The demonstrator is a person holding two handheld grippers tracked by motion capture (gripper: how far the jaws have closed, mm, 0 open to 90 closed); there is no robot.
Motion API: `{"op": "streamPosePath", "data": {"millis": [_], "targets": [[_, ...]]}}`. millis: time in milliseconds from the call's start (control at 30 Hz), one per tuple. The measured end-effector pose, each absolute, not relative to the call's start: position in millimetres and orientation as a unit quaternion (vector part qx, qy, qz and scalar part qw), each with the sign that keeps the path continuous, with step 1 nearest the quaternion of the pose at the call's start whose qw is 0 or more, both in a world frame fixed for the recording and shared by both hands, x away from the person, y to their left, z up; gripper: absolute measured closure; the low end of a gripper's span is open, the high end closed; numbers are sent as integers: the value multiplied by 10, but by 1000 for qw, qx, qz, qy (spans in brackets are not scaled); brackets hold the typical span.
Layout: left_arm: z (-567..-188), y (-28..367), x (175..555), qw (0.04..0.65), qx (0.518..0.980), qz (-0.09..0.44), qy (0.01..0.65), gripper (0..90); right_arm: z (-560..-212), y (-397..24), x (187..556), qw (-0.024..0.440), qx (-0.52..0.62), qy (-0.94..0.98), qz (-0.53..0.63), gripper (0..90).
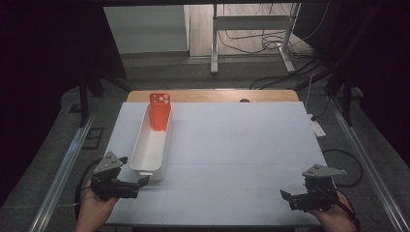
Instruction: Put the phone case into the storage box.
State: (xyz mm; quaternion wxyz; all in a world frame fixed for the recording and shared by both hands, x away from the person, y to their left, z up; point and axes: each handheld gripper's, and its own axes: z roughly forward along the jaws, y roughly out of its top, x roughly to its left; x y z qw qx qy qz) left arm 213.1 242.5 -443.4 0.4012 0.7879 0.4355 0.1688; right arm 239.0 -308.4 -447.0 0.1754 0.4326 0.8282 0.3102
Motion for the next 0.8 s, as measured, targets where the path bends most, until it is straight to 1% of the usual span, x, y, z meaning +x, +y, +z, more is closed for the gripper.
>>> {"op": "streamPosePath", "data": {"millis": [533,800], "targets": [[-4525,2525,1947,394,781,173,452,0,-4470,-3083,2388,176,432,828,310,0],[-4610,2568,1828,386,781,164,463,0,-4470,-3083,2389,176,432,828,310,0]]}}
